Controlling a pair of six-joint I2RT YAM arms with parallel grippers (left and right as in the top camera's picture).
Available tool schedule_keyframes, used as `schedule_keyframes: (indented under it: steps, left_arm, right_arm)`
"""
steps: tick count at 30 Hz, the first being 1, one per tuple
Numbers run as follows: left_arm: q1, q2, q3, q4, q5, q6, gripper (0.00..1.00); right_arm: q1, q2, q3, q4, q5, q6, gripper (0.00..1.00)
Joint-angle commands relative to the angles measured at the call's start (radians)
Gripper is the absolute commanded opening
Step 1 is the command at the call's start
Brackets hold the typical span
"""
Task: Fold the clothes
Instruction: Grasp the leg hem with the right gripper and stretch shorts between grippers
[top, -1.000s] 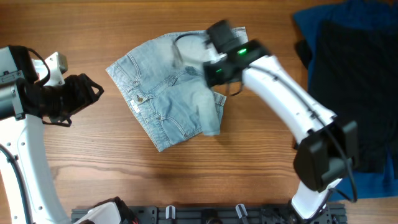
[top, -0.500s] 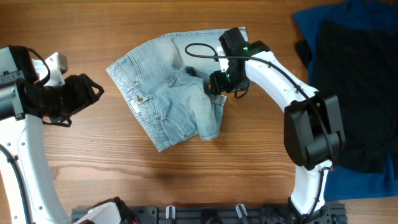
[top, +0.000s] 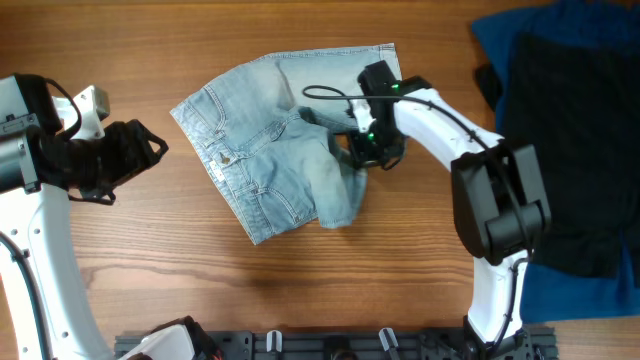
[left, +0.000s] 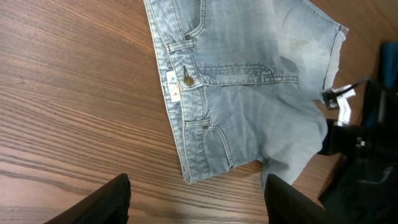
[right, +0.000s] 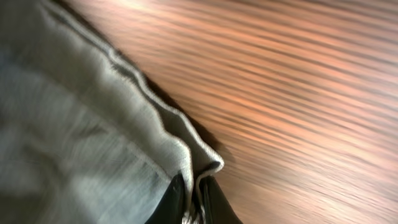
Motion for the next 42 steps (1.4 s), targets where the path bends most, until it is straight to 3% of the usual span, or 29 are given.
schedule_keyframes:
  steps: [1,4,8,12,13,14,18,20,25,27,28,30,31,36,39,42]
  left_arm:
    - [-0.005,-0.013,0.008,-0.001,0.028,0.019,0.69]
    - [-0.058,-0.010,0.008,-0.001,0.027,0.020,0.69]
    - [-0.174,0.018,-0.005,-0.001,0.023,0.019,0.69]
    - [-0.310,0.034,-0.162,0.035,-0.011,0.019,0.66]
    - [-0.337,0.034,-0.211,0.057,-0.011,0.019,0.70]
    - [-0.378,0.034,-0.298,0.104,-0.016,0.005,0.78]
    - [-0.496,0.034,-0.620,0.414,-0.094,-0.217,0.81]
    - [-0.544,0.035,-0.724,0.540,-0.095,-0.259,0.82]
    - [-0.629,0.059,-0.881,0.746,-0.165,-0.365,0.73]
    - [-0.644,0.089,-0.893,0.783,-0.169,-0.371,0.63]
    - [-0.643,0.097,-0.893,0.783,-0.171,-0.372,0.53]
    - [-0.626,0.102,-0.893,0.780,-0.211,-0.418,0.16]
    - [-0.601,0.102,-0.893,0.777,-0.234,-0.480,0.04]
    - [-0.290,0.084,-0.850,0.566,-0.242,-0.518,0.04]
    - [-0.053,0.051,-0.818,0.479,-0.161,-0.446,0.04]
    - [0.102,0.016,-0.766,0.359,-0.038,-0.343,0.04]
  right_arm:
    - [-0.121,-0.169,0.083,-0.108,0.336,0.150,0.04]
    - [-0.217,-0.320,0.087,-0.105,0.335,0.170,0.04]
    - [-0.254,-0.357,0.087,-0.067,0.348,0.169,0.06]
    - [-0.254,-0.356,0.086,-0.004,0.348,0.170,0.08]
    - [-0.254,-0.356,0.086,0.002,0.348,0.169,0.08]
    - [-0.254,-0.356,0.086,0.001,0.348,0.169,0.08]
    - [-0.254,-0.356,0.086,-0.013,0.348,0.168,0.08]
    - [-0.254,-0.356,0.086,-0.021,0.347,0.168,0.08]
    - [-0.254,-0.356,0.086,-0.029,0.347,0.169,0.08]
    - [-0.254,-0.356,0.086,-0.031,0.347,0.169,0.08]
    - [-0.254,-0.356,0.086,-0.032,0.347,0.169,0.08]
    - [-0.254,-0.356,0.086,-0.039,0.348,0.169,0.07]
    - [-0.254,-0.356,0.086,-0.042,0.348,0.168,0.08]
    - [-0.260,-0.356,0.086,-0.117,0.421,0.166,0.08]
    - [-0.277,-0.356,0.086,-0.184,0.418,0.166,0.07]
    - [-0.277,-0.356,0.086,-0.237,0.356,0.159,0.04]
